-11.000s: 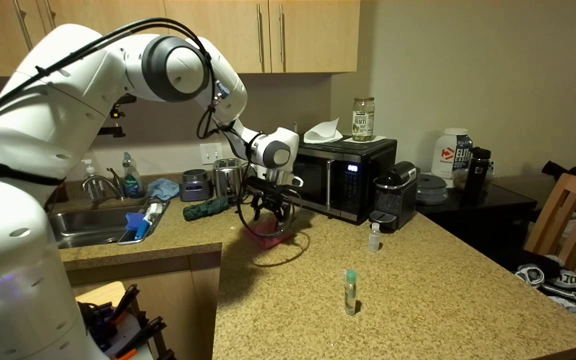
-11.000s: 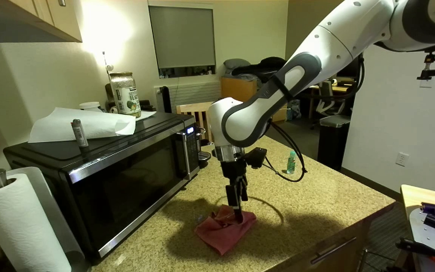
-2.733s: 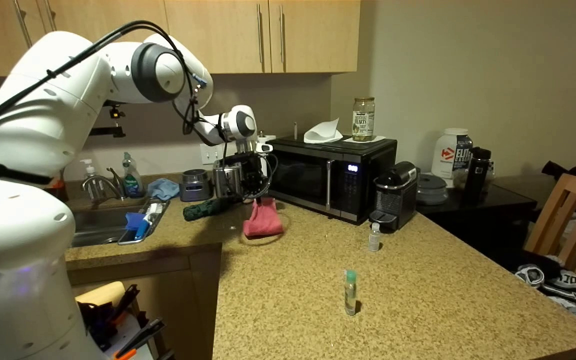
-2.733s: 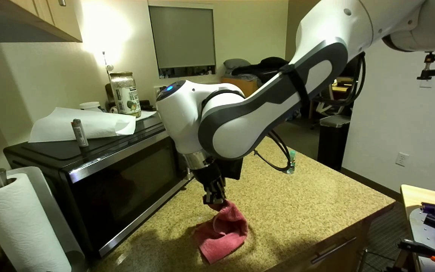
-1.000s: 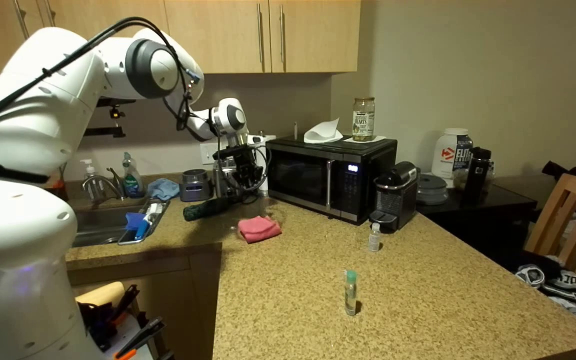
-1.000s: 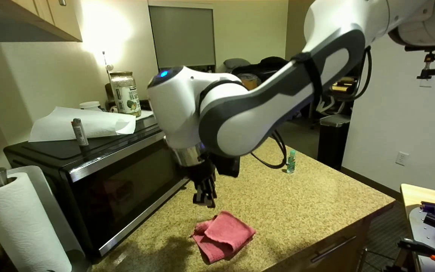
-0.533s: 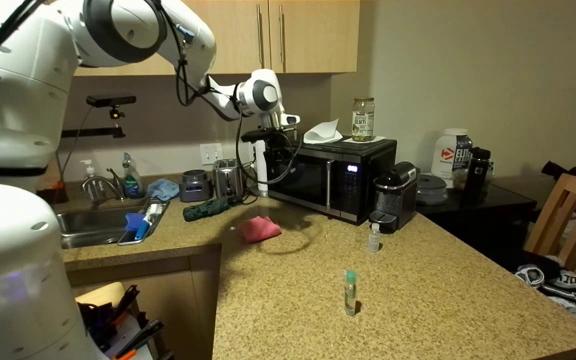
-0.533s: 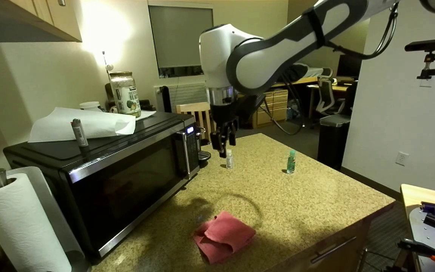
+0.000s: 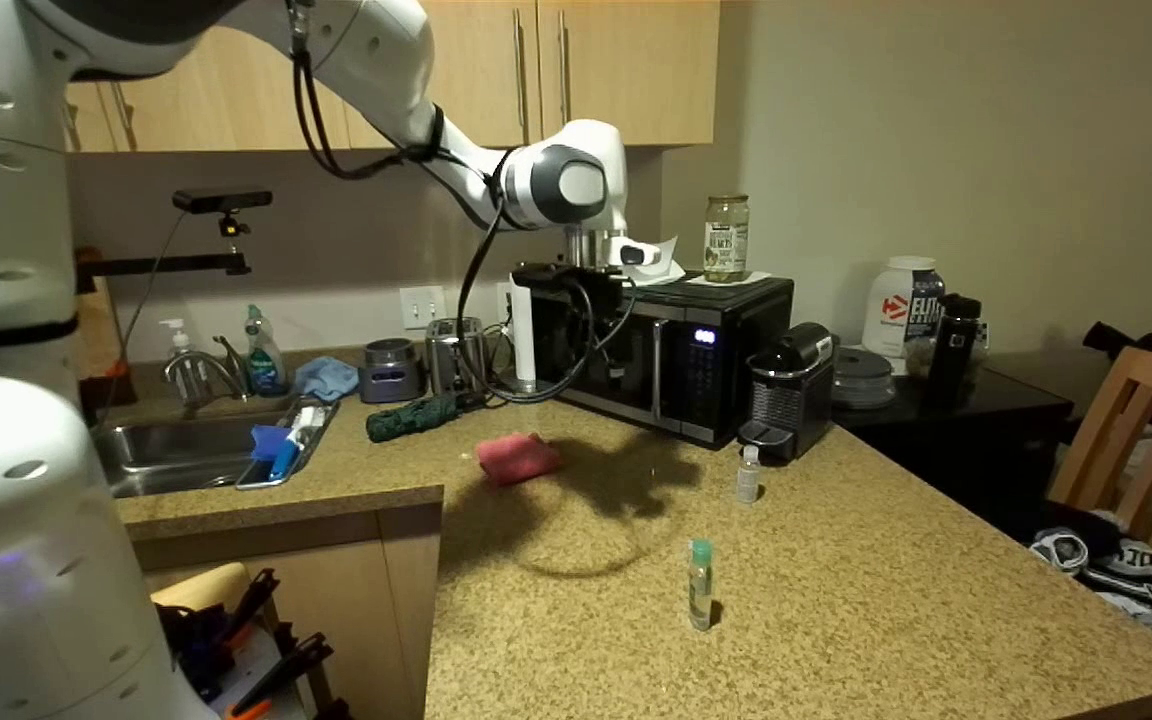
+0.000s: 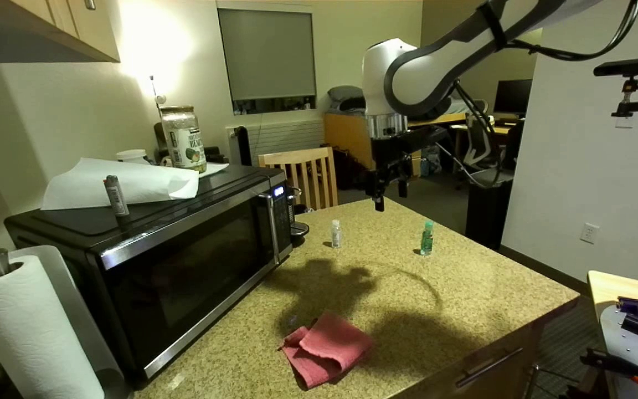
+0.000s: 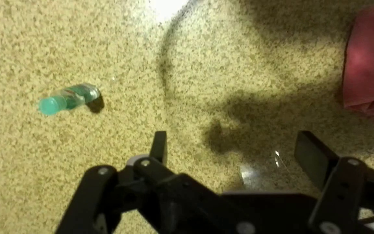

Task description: Fold the pink towel in half from right to left

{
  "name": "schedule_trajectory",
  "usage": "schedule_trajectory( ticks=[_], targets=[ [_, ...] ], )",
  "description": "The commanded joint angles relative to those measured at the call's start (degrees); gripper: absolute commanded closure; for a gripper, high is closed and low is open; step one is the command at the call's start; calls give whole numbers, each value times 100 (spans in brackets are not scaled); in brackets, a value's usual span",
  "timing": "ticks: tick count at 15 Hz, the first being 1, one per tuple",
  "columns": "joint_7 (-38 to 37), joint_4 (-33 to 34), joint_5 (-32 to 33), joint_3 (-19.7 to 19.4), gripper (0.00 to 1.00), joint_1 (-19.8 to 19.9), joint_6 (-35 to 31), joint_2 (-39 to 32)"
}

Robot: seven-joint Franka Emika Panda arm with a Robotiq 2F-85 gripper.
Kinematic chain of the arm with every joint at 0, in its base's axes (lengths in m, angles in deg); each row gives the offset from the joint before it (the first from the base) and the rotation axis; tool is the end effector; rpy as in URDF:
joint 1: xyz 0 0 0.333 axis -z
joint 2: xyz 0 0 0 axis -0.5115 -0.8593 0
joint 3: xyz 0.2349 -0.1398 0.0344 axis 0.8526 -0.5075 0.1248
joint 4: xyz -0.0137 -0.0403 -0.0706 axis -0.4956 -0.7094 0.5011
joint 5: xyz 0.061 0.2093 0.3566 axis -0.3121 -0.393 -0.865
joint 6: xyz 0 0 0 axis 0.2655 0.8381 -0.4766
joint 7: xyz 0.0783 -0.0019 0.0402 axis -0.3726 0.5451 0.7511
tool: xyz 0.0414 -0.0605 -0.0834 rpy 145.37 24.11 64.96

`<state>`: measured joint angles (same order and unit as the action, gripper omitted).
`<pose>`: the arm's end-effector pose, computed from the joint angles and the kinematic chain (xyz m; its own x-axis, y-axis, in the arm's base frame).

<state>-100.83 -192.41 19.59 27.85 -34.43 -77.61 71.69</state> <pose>0.6004 0.0086 0.3121 0.9627 -0.2660 -0.0503 -0.2607 -0.9609 0.0930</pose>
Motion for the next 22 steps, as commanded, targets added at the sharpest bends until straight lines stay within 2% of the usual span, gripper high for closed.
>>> schedule_trajectory(
  ticks=[1,4,8,15,22],
  targets=[
    [798,-411,-862,175,0,232,-177,161],
    [1708,-395,-1697,310,0,315,-85,35],
    [2546,-308,-2255,435,0,335,-37,-156],
    [3217,-175,-2222,618,0,286,-56,-749],
    [3354,303,-2088,889,0,197,-61,-1359]
  ],
)
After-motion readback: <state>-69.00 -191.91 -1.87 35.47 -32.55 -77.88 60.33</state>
